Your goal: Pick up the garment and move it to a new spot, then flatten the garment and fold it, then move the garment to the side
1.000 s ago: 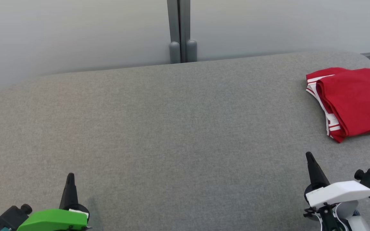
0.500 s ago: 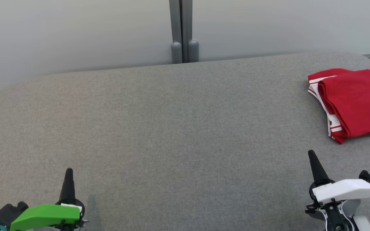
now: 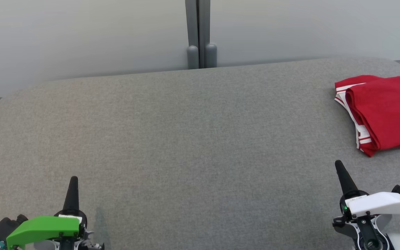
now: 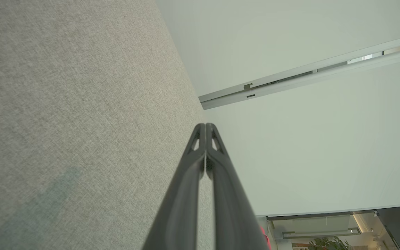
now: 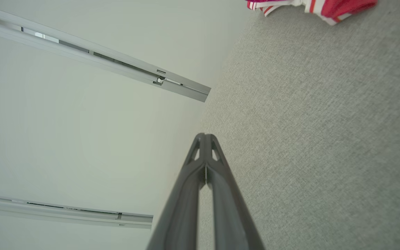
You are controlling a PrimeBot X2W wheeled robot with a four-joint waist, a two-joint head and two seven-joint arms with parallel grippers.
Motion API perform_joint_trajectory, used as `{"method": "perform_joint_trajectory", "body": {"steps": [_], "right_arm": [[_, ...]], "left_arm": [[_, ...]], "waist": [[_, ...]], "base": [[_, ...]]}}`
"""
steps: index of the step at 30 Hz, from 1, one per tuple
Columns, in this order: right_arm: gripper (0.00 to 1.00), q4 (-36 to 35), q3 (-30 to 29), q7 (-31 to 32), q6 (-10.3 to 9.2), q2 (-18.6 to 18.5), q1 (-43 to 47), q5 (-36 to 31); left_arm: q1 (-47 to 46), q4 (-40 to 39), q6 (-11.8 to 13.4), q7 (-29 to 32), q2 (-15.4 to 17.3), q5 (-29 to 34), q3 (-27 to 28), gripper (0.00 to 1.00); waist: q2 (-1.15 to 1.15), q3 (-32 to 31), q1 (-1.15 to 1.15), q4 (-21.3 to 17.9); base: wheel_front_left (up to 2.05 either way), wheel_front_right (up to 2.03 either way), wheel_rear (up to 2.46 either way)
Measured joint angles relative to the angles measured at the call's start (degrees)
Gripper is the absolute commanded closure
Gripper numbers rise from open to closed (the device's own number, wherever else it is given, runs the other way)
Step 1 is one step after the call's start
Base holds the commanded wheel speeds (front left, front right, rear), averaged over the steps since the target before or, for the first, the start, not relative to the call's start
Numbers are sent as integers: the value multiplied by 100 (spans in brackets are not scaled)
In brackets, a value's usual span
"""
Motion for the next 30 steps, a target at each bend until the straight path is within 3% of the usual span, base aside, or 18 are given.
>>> {"method": "perform_joint_trajectory", "body": {"steps": [30], "right_arm": [[100, -81, -146, 365, -2, -8, -79, 1425]], "left_arm": [[-254, -22, 3, 375, 5, -1178, 144, 100]], "waist": [[0, -20, 0, 85]], "base": [[0, 0, 0]]}}
